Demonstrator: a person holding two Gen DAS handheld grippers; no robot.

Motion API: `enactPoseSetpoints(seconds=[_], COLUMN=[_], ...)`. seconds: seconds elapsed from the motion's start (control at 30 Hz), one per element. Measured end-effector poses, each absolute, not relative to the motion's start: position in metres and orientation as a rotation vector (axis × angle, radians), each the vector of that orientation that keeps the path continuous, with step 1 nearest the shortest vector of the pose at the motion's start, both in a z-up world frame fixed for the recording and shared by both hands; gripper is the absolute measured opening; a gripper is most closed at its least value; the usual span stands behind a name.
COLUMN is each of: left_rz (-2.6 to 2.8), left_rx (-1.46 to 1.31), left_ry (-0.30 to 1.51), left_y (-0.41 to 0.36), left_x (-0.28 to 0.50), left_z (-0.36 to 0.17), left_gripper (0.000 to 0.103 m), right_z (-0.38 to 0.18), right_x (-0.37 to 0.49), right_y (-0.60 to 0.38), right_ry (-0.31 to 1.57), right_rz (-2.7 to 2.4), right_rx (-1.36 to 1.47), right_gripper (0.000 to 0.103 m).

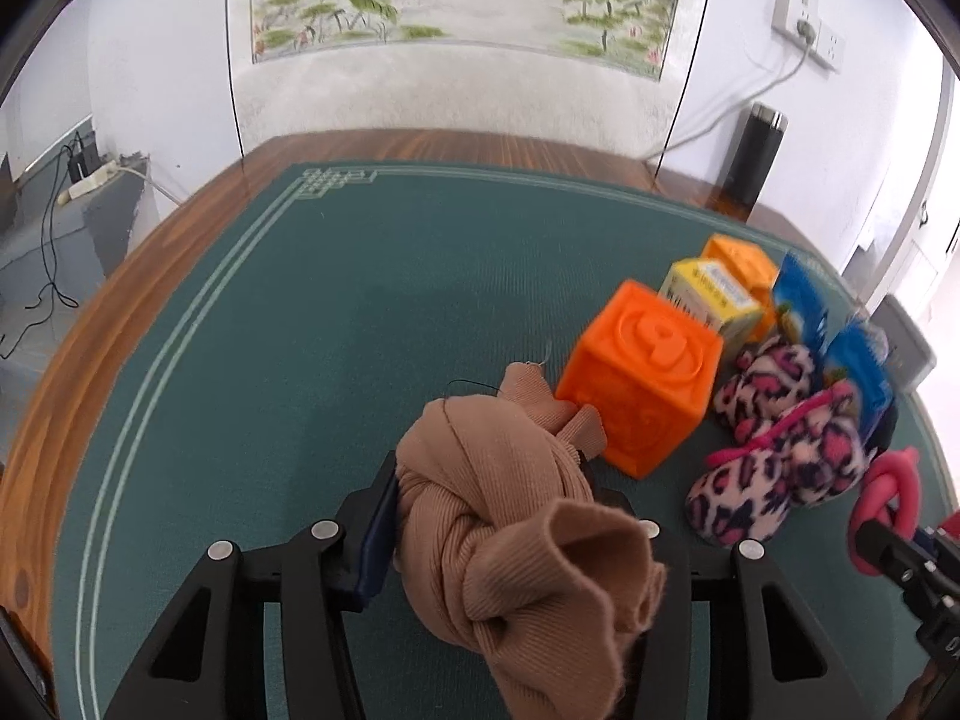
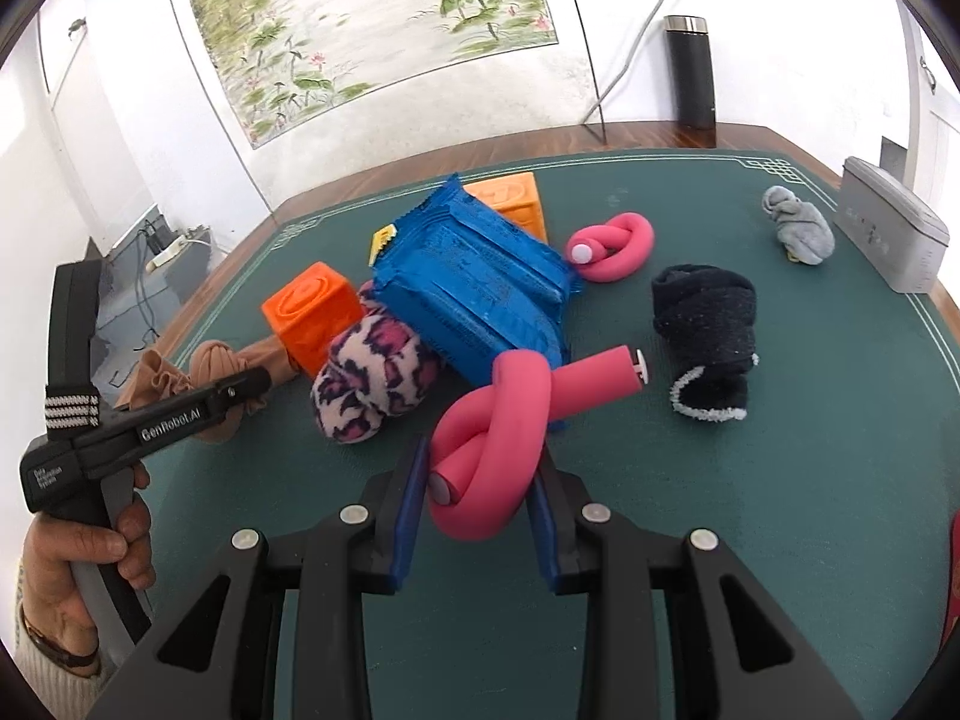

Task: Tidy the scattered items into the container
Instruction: 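Lift the tan stocking with the left tool while the right tool grasps the pink foam ring, then carry the tan stocking and pink foam ring into the red tin with both tools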

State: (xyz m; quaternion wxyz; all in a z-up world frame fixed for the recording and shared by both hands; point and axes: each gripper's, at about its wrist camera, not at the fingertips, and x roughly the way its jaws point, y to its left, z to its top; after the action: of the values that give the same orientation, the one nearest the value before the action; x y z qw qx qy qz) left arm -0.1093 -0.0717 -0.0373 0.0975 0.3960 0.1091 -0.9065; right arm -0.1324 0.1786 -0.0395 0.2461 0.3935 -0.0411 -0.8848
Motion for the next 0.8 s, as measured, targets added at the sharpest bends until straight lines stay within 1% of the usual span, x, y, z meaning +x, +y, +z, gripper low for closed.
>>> enactPoseSetpoints(seconds=[0.17,0.37,0.67,0.8], left_rz=[-2.739,-2.846,-2.922,-2.969], left_rx=[1.122,1.085,1.054,1.003], left_ry=[0.336,0.291,0.313,0.282], left_y=[-0.064,-0.035,-0.013,0.001], left_x=[-0.095,-0.076,-0.044,-0.025], left_z=[-0.018,0.004,0.026,0.043], left_gripper=[0.053,0.053,0.053,0.053], right_z=[-0.037,-0.033,-0.027,-0.029], right_x=[-0.131,-0.127,-0.125,-0.128], right_y=[0.177,0.174,0.175,0.178], right_ry=[-0.114,-0.106,-0.148,-0.163], right_rz=[-2.392,-2.378,-2.329,-2.351], right_rx=[1.059,1.031,1.004,1.017], right_gripper=[0.035,0.035,0.035,0.035])
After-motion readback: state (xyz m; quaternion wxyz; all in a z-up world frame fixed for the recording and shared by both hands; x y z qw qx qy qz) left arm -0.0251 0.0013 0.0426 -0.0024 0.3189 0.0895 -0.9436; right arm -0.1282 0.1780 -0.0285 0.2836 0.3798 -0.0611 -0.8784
